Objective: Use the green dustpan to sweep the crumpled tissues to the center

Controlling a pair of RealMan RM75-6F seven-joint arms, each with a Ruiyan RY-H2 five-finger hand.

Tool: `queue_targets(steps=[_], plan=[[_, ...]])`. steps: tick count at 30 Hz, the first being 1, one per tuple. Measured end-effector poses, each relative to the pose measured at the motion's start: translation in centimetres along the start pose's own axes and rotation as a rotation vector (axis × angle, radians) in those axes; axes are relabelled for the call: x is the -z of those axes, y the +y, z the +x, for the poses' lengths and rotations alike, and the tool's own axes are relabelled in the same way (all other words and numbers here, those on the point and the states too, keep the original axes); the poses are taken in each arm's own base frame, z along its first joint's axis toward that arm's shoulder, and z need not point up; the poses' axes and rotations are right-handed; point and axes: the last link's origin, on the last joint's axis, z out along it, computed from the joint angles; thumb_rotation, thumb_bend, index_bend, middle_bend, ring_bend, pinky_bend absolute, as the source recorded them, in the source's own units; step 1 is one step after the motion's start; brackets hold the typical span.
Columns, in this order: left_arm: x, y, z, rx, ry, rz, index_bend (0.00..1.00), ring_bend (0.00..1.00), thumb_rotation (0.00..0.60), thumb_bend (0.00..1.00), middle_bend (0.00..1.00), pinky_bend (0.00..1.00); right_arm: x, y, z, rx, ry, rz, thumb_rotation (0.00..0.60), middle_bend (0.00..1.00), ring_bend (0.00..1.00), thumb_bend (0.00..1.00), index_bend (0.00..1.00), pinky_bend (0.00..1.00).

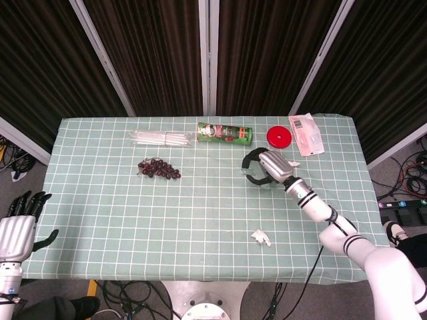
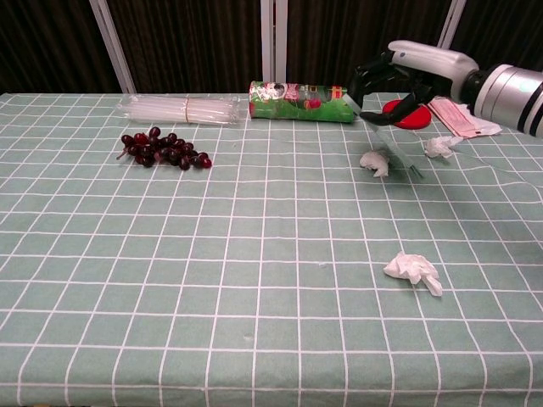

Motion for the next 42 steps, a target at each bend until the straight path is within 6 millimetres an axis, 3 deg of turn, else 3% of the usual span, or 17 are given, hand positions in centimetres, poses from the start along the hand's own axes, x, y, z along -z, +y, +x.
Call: queue_targets(steps=[6, 16, 21, 25, 30, 37, 42], plan=[[0.0, 0.0, -0.1, 0.001, -0.002, -0.005, 0.15, 0.06, 0.600, 0.23, 0.12, 0.12, -0.8, -2.5, -3.4, -0.130, -0.062, 0.104, 0.600, 0.61, 0.28, 0.33, 0.73, 0.22], [0.3, -0.4, -0.6, 0.020, -0.004, -0.002, 0.15, 0.06, 0.600, 0.22, 0.12, 0.12, -1.4, -8.5, -7.4, -0.247, -0.127, 0.269, 0.600, 0.61, 0.28, 0.33, 0.73, 0.22], [0.4, -0.7, -0.9, 0.031, -0.008, 0.002, 0.15, 0.06, 0.600, 0.23, 0.12, 0.12, -1.5, -10.8, -8.4, -0.243, -0.133, 0.319, 0.600, 0.61, 0.28, 0.33, 0.73, 0.22], [0.3, -0.7, -0.9, 0.034, -0.002, -0.005, 0.15, 0.06, 0.600, 0.23, 0.12, 0.12, -1.1, -11.7, -7.5, -0.233, -0.096, 0.350, 0.600, 0.61, 0.28, 0.33, 0.73, 0.22], [0.1, -0.5, -0.8, 0.034, 0.005, -0.020, 0.15, 0.06, 0.600, 0.22, 0.12, 0.12, 0.2, -10.0, -4.3, -0.141, -0.007, 0.327, 0.600, 0.61, 0.28, 0.33, 0.73, 0.22], [-0.1, 0.0, -0.7, 0.035, 0.007, -0.037, 0.15, 0.06, 0.600, 0.22, 0.12, 0.12, 3.5, -3.5, 3.2, -0.002, 0.154, 0.111, 0.600, 0.61, 0.28, 0.33, 0.73, 0.22], [-0.2, 0.5, -0.6, 0.031, 0.008, -0.044, 0.15, 0.06, 0.600, 0.22, 0.12, 0.12, 4.7, 0.3, 5.7, 0.048, 0.179, -0.030, 0.600, 0.61, 0.28, 0.33, 0.73, 0.22]])
